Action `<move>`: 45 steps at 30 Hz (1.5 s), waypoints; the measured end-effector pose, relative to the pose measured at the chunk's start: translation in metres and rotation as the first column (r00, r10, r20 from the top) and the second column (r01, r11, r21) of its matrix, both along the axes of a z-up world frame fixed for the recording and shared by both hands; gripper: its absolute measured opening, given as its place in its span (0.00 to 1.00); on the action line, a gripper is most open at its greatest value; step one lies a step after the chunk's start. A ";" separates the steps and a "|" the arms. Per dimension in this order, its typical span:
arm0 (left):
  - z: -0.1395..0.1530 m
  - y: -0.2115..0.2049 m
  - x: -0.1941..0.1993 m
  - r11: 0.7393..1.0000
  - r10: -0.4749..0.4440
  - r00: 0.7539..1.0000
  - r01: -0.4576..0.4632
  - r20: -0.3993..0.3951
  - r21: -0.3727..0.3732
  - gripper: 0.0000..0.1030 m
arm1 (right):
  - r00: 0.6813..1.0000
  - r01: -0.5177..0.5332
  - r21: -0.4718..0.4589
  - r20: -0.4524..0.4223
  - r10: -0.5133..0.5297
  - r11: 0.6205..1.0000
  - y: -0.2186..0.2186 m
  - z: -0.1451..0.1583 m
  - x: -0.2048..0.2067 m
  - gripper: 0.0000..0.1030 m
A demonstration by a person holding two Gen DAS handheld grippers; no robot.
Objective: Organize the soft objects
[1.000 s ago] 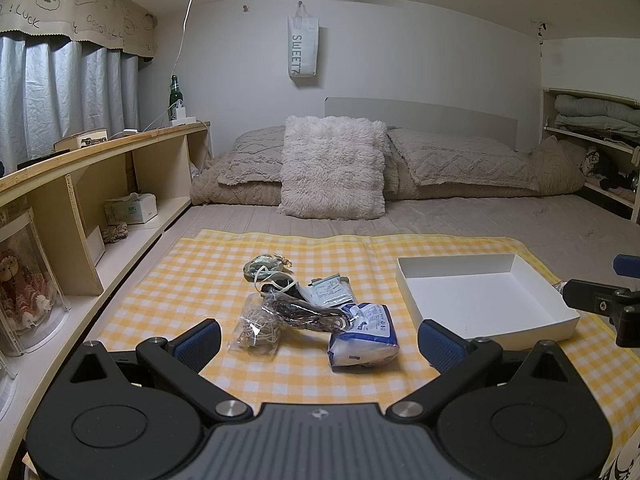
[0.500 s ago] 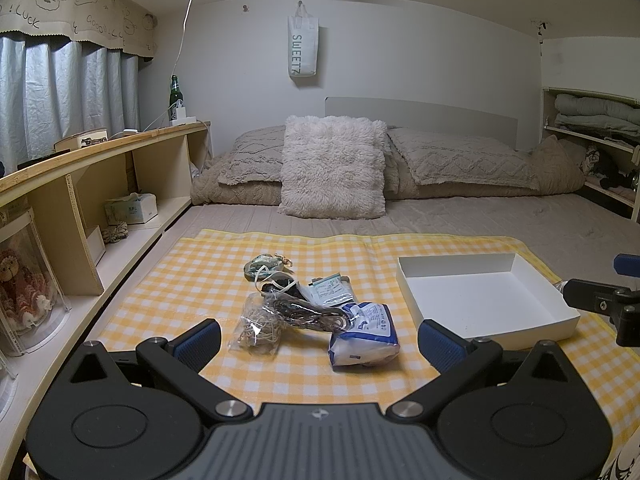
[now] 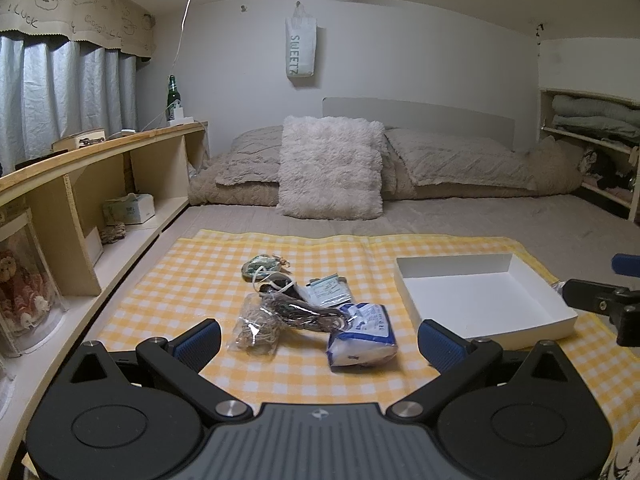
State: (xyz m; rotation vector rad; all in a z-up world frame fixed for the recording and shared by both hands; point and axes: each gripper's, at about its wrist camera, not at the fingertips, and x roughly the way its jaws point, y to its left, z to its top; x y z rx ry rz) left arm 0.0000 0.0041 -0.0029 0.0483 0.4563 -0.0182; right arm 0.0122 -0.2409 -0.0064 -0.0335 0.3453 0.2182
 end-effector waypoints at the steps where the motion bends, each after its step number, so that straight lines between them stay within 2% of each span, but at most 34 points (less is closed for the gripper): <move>1: 0.003 0.001 -0.001 1.000 -0.005 1.000 0.005 0.004 -0.005 1.00 | 1.000 -0.007 0.005 -0.001 0.007 1.000 -0.001 -0.001 0.000 1.00; 7: 0.010 0.004 -0.003 1.000 -0.003 1.000 0.004 0.018 -0.017 1.00 | 0.997 -0.068 0.049 0.031 0.066 0.996 -0.007 0.008 -0.002 1.00; 12: 0.022 0.011 0.004 0.999 0.010 0.999 -0.009 0.039 -0.034 1.00 | 0.994 -0.100 0.053 0.051 0.098 0.994 -0.006 0.030 0.010 1.00; 20: 0.046 0.017 0.037 0.995 0.074 0.993 -0.080 0.094 0.058 1.00 | 0.994 -0.091 -0.018 0.065 0.092 0.996 0.011 0.062 0.063 1.00; 24: 0.057 0.023 0.063 0.998 0.061 0.996 -0.062 0.066 0.015 1.00 | 0.990 -0.120 -0.003 0.068 0.120 0.993 0.021 0.071 0.091 1.00; 26: 0.060 0.024 0.080 0.997 0.082 0.996 -0.082 0.040 0.004 1.00 | 0.989 -0.123 -0.007 0.078 0.123 0.992 0.029 0.072 0.104 1.00; 30: 0.065 0.019 0.106 0.992 0.122 0.992 -0.123 0.043 0.023 1.00 | 0.988 -0.141 0.004 0.058 0.140 0.990 0.041 0.069 0.133 1.00; 33: 0.062 0.016 0.126 0.994 0.109 0.994 -0.109 0.005 -0.028 1.00 | 0.979 -0.200 0.030 0.032 0.199 0.979 0.045 0.061 0.152 1.00; 36: 0.051 0.016 0.145 0.995 0.053 0.998 -0.055 -0.022 -0.083 1.00 | 0.987 -0.160 0.044 0.016 0.159 0.986 0.047 0.051 0.167 1.00; 38: 0.041 0.015 0.158 0.994 0.039 0.999 -0.042 -0.030 -0.103 1.00 | 0.991 -0.129 0.080 -0.033 0.132 0.988 0.043 0.042 0.178 1.00; 43: 0.016 0.025 0.194 0.982 0.073 0.986 -0.097 -0.151 -0.160 1.00 | 0.981 -0.044 0.157 -0.182 0.073 0.987 0.031 0.010 0.206 1.00; 45: 0.003 0.031 0.207 0.977 0.093 0.975 -0.128 -0.202 -0.172 1.00 | 0.977 -0.017 0.146 -0.209 0.047 0.989 0.029 -0.006 0.213 1.00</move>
